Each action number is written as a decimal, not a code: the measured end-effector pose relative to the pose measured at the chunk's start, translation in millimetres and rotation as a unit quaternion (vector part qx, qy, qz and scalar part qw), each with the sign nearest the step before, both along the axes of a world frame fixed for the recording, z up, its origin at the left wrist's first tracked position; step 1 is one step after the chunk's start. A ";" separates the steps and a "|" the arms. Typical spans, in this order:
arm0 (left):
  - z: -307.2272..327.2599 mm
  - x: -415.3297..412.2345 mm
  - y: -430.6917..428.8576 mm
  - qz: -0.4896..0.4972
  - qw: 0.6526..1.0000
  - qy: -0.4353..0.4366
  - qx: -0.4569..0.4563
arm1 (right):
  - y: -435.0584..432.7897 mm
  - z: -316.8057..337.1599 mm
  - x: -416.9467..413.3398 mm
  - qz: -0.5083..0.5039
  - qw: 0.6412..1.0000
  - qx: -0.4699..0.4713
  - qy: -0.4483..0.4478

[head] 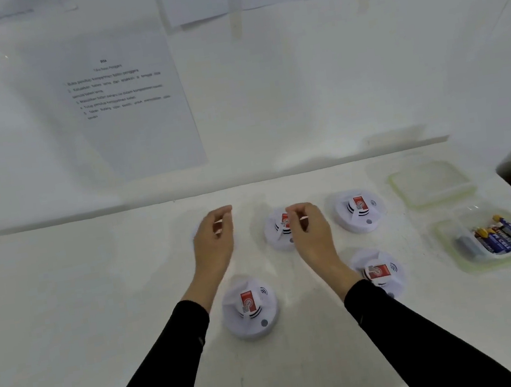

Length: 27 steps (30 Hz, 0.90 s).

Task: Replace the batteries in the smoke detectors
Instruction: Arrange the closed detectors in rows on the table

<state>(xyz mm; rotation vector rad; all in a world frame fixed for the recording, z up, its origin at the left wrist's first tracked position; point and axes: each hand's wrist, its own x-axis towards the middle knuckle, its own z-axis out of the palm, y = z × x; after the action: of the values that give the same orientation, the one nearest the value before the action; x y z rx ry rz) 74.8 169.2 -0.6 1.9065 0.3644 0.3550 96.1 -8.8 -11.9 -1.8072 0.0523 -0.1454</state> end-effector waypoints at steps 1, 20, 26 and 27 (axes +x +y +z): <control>-0.7 -3.7 11.9 0.041 0.999 -0.015 -0.005 | 11.1 2.9 -3.5 0.032 0.999 -0.009 -0.002; -50.7 -25.2 62.4 0.018 0.991 0.088 0.102 | 82.9 -12.9 6.9 0.250 0.955 -0.028 0.156; -58.8 -36.8 61.4 0.028 0.994 0.041 0.100 | 75.1 -21.5 -0.3 0.255 0.957 0.043 0.131; -58.7 -36.9 61.4 0.027 0.994 0.037 0.097 | 75.3 -24.0 -0.8 0.252 0.958 0.049 0.128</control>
<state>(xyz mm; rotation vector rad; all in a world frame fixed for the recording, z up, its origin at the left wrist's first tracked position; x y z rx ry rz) 37.8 230.6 -59.3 2.1074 0.4445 0.3672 95.3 66.5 -35.9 -1.6756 -0.2148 0.4482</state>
